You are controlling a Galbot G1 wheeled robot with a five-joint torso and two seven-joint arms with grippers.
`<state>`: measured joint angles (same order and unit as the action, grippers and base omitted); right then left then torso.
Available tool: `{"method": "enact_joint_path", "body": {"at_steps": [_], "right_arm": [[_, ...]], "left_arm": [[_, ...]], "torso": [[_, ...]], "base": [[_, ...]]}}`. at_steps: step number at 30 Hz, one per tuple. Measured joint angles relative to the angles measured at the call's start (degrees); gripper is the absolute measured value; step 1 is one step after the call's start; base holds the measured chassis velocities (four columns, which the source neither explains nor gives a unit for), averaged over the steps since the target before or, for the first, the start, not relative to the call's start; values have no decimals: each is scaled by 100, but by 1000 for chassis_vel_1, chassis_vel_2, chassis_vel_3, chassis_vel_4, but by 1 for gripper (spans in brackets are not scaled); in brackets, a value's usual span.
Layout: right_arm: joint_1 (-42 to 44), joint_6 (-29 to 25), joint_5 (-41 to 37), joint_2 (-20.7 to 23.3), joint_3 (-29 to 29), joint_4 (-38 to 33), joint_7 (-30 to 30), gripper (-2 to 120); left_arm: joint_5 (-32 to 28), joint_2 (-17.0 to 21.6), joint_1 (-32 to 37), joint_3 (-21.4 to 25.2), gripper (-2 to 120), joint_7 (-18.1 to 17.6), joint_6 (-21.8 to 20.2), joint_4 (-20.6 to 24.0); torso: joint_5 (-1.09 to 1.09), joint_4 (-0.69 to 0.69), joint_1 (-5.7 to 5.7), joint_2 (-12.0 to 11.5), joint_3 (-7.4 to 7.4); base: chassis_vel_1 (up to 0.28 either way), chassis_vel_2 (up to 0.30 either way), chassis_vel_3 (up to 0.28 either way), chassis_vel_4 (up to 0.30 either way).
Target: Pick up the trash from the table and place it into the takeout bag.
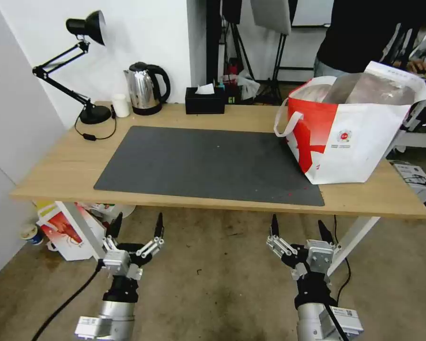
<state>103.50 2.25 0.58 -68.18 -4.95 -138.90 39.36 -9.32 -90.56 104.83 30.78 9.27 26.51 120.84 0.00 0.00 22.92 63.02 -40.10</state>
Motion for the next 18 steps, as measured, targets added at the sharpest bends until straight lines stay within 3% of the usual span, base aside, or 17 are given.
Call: {"method": "enact_joint_path", "body": {"at_steps": [18], "right_arm": [[0,0,0,0,0,0,0,100]], "left_arm": [[325,-38,-136,88,100,129,197,-52]], "torso": [[0,0,0,0,0]], "base": [[0,0,0,0]]}}
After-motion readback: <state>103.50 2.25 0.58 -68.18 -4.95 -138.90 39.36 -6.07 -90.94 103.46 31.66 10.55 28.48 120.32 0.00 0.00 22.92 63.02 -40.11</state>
